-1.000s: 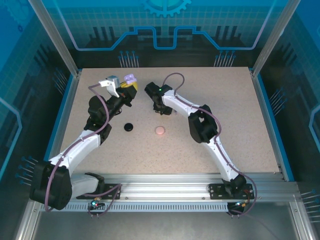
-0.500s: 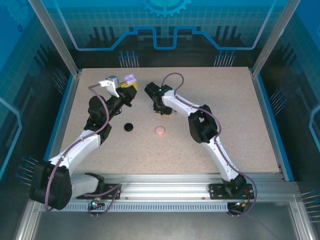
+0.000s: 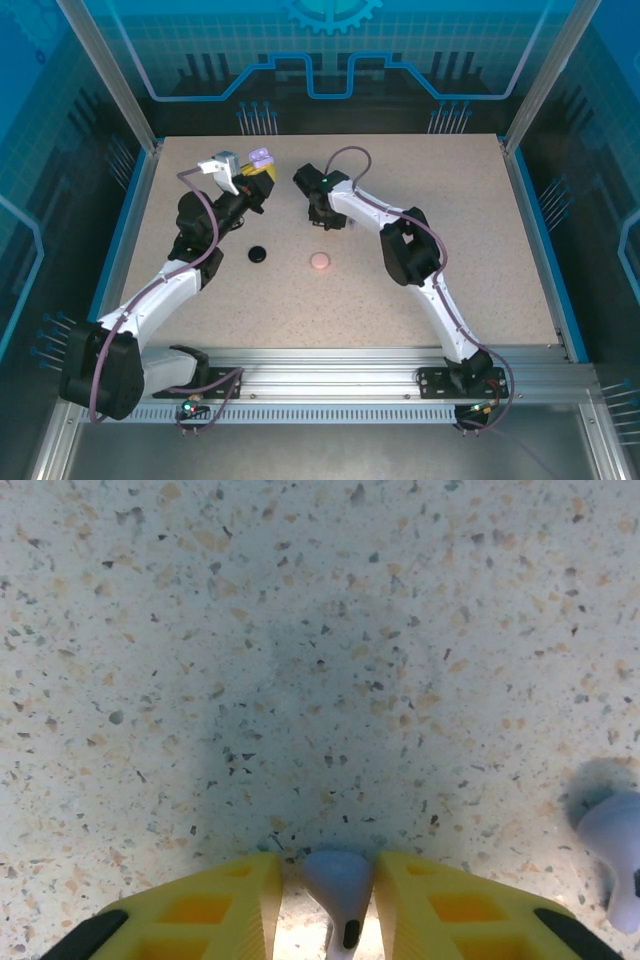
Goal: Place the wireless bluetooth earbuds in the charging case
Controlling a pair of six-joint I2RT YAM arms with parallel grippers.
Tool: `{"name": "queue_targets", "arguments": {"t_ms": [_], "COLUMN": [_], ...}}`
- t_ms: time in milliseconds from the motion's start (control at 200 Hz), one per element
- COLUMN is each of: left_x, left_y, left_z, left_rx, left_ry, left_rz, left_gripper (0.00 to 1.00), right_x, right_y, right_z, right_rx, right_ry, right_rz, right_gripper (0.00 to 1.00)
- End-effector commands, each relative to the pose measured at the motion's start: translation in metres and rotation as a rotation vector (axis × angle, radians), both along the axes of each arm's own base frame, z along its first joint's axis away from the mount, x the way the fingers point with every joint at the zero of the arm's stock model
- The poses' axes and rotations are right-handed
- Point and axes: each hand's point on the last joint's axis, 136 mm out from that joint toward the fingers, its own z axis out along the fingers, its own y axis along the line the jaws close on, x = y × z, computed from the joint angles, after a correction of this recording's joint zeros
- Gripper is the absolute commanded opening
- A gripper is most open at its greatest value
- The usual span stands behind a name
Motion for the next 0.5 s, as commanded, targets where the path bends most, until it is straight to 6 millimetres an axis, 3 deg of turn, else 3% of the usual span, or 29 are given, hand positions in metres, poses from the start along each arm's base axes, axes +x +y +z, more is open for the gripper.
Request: {"name": "queue_targets", "arguments": {"t_ms": [0, 275, 495], "left_x": [-0.005, -0.007, -0.010], "left_y": [-0.009, -0.012, -0.015], "left_z": [0.005, 0.000, -0.001], "left_rx": [0.018, 0.032, 0.033], "left_ry": [-0.042, -0.034, -0.045], "left_rz": [-0.036, -0.047, -0.065], "left_gripper": [0.09, 0.09, 0.09], "right_x": [0.012, 0.015, 0.022], "right_y": [-0.017, -0.007, -0.006], "right_z": [-0.022, -0.021, 0.013], "right_rx": [-0.012, 0.022, 0.048], "right_ry": [0.005, 0.001, -0.072], "right_rz": [-0.005, 0.051, 0.087], "right_gripper": [0.30, 0.19, 0.13]}}
